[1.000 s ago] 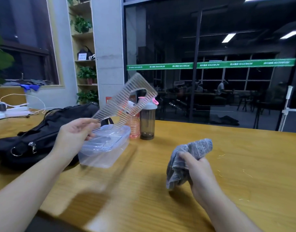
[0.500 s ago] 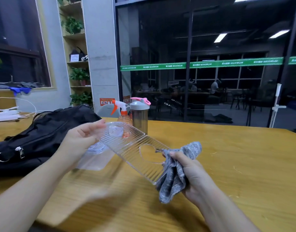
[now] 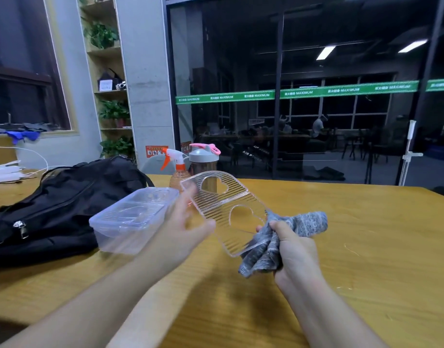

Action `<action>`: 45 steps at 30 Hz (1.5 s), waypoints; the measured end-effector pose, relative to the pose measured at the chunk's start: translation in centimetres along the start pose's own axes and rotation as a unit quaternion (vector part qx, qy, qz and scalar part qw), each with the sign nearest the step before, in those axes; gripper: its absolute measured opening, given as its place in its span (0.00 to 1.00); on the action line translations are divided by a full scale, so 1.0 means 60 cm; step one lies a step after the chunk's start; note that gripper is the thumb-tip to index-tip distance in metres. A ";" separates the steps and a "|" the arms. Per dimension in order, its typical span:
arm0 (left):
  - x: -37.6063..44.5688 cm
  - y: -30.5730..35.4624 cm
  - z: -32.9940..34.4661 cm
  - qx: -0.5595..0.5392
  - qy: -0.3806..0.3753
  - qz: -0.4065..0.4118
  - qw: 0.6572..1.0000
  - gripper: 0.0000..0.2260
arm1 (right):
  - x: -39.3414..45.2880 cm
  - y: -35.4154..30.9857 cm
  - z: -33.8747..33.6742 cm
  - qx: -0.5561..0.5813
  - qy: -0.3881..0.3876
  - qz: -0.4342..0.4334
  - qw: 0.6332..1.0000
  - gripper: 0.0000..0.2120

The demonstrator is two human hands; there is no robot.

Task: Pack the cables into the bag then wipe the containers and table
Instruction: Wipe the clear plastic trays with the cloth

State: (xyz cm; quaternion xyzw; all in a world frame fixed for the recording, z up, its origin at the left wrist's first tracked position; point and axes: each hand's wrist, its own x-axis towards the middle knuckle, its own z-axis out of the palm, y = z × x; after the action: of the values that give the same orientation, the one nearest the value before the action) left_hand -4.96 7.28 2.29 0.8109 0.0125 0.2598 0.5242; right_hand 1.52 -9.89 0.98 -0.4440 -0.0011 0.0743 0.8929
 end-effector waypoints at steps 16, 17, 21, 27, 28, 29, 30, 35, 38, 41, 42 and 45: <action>0.026 0.004 -0.004 0.372 -0.070 0.325 0.867 0.22 | -0.024 0.004 0.010 -0.053 -0.180 -0.010 0.982 0.04; 0.034 0.002 -0.023 0.365 -0.064 0.339 0.865 0.24 | -0.025 0.004 0.011 -0.061 -0.181 -0.014 0.981 0.05; 0.063 -0.005 -0.119 0.322 -0.031 0.324 0.889 0.20 | -0.026 -0.002 0.009 -0.060 -0.142 -0.018 0.988 0.05; 0.057 -0.036 -0.230 0.356 -0.029 0.239 0.903 0.23 | -0.028 -0.005 0.006 -0.068 -0.136 -0.015 0.988 0.05; 0.055 -0.043 -0.240 0.360 -0.042 0.217 0.907 0.22 | -0.029 -0.004 0.007 -0.073 -0.140 -0.017 0.987 0.05; 0.054 -0.050 -0.248 0.362 -0.055 0.201 0.908 0.21 | -0.030 -0.003 0.007 -0.079 -0.142 -0.020 0.986 0.04; 0.053 -0.056 -0.255 0.366 -0.066 0.193 0.908 0.21 | -0.030 -0.002 0.008 -0.085 -0.143 -0.023 0.986 0.04; 0.054 -0.079 -0.264 0.391 -0.099 0.170 0.899 0.23 | -0.027 -0.001 0.005 -0.100 -0.130 -0.029 0.986 0.04; 0.056 -0.087 -0.262 0.393 -0.113 0.146 0.901 0.26 | -0.027 -0.001 0.004 -0.108 -0.127 -0.031 0.985 0.05; 0.057 -0.082 -0.262 0.383 -0.131 0.118 0.907 0.27 | -0.027 -0.001 0.003 -0.113 -0.129 -0.028 0.985 0.05; 0.057 -0.080 -0.263 0.385 -0.139 0.110 0.906 0.23 | -0.027 -0.001 0.003 -0.114 -0.130 -0.028 0.985 0.05; 0.063 -0.077 -0.268 0.407 -0.145 0.089 0.897 0.06 | -0.027 -0.003 0.003 -0.114 -0.131 -0.031 0.984 0.04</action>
State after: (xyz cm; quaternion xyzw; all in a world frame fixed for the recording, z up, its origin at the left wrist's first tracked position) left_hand -7.53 24.04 4.97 0.9799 -0.0312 0.1573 0.1186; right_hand -0.07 -10.05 1.31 -0.5291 -0.1401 0.1039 0.8305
